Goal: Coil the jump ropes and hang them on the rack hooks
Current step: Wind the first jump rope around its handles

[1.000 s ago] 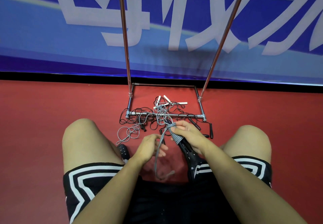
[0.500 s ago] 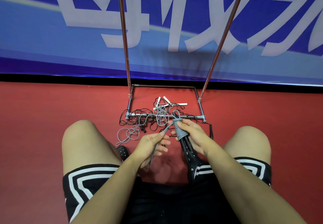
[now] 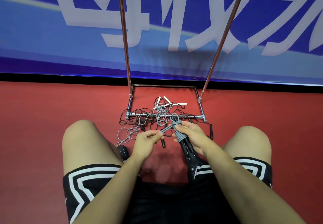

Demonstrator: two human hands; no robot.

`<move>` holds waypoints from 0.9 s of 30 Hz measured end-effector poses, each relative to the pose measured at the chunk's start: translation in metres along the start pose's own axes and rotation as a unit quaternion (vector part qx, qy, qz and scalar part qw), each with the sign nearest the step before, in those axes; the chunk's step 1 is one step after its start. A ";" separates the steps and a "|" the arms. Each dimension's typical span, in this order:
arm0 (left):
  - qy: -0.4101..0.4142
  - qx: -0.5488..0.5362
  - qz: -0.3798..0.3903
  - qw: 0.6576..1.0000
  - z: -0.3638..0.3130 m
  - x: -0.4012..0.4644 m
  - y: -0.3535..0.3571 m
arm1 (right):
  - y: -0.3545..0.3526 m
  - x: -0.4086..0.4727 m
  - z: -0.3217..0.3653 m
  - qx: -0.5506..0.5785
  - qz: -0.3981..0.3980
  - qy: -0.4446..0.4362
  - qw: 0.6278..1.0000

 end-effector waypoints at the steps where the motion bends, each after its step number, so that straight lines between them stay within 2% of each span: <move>1: 0.026 0.015 -0.009 1.000 -0.004 -0.001 -0.001 | 0.000 0.000 -0.001 0.000 -0.005 0.002 1.000; 4: 0.082 0.070 -0.035 0.994 -0.012 -0.006 0.000 | 0.002 -0.001 0.000 -0.023 -0.007 0.003 1.000; 10: 0.136 0.178 -0.048 0.973 -0.016 -0.009 0.008 | 0.009 -0.001 0.005 -0.095 0.014 -0.018 0.995; 17: 0.150 0.211 -0.045 0.965 -0.014 -0.010 0.012 | 0.014 0.000 -0.007 -0.109 0.029 0.006 0.994; 21: 0.151 0.219 -0.059 0.962 -0.015 -0.010 0.009 | 0.014 0.000 -0.013 -0.036 -0.006 0.052 0.998; 27: 0.157 0.241 -0.062 0.956 -0.016 -0.012 0.011 | 0.014 0.002 -0.015 -0.056 0.014 0.029 0.998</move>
Point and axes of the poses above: each hand's wrist, its own x-axis towards the middle knuckle, its own y-axis out of the palm, z = x × y, the point moved 10 cm from there along x, towards the middle knuckle, and after that the axes turned 15 degrees about -y, right-handed, at the moved point
